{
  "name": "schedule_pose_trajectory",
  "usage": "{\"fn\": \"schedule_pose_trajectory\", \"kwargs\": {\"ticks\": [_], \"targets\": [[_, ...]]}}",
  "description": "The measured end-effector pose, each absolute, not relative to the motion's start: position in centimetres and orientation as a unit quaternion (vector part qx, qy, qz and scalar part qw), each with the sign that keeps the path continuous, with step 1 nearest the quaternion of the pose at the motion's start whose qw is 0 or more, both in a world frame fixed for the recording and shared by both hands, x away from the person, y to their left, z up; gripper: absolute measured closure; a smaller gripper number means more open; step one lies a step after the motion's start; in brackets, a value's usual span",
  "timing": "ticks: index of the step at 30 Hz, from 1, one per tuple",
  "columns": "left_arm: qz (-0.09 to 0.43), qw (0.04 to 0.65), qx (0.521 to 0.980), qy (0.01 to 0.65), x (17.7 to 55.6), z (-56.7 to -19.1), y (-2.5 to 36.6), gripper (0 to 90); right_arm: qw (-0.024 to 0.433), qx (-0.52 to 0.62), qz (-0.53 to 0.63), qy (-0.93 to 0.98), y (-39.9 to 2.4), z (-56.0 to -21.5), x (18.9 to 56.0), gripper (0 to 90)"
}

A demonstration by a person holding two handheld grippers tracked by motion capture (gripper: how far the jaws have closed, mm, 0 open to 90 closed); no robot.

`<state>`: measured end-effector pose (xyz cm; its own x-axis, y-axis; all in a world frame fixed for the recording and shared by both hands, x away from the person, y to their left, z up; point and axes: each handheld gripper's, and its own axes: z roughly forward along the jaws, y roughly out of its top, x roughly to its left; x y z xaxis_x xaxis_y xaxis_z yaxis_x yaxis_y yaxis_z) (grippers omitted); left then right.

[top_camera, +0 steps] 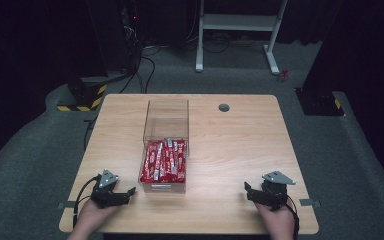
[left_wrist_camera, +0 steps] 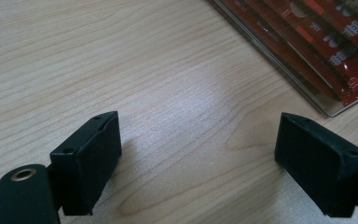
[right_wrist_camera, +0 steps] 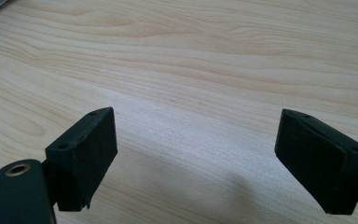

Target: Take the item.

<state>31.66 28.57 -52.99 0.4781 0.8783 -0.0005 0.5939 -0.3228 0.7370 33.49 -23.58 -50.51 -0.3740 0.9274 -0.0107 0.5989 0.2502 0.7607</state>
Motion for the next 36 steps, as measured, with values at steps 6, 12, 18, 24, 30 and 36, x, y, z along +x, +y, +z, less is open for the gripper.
{"fn": "schedule_pose_trajectory", "kwargs": {"ticks": [6,12,18,24,30,36], "targets": [[0.206,0.346,0.787,0.468,31.7,-53.0,28.6,15.0,0.235,0.495,0.351,0.76,-22.8,-50.5,33.4,12.9],[0.206,0.346,0.787,0.468,31.7,-53.0,28.6,15.0,0.225,0.49,0.357,0.762,-22.1,-50.5,33.3,14.2],[0.205,0.346,0.787,0.468,31.7,-53.0,28.6,15.0,0.22,0.48,0.364,0.767,-21.2,-50.4,33.2,15.0],[0.205,0.346,0.787,0.468,31.7,-53.0,28.6,15.0,0.219,0.471,0.369,0.77,-20.3,-50.4,33.1,15.1],[0.205,0.346,0.787,0.467,31.7,-53.0,28.6,15.0,0.218,0.468,0.373,0.771,-19.5,-50.3,33.0,16.0],[0.205,0.345,0.789,0.466,31.7,-53.0,28.6,15.0,0.215,0.459,0.378,0.775,-18.4,-50.1,33.1,16.1]]}}
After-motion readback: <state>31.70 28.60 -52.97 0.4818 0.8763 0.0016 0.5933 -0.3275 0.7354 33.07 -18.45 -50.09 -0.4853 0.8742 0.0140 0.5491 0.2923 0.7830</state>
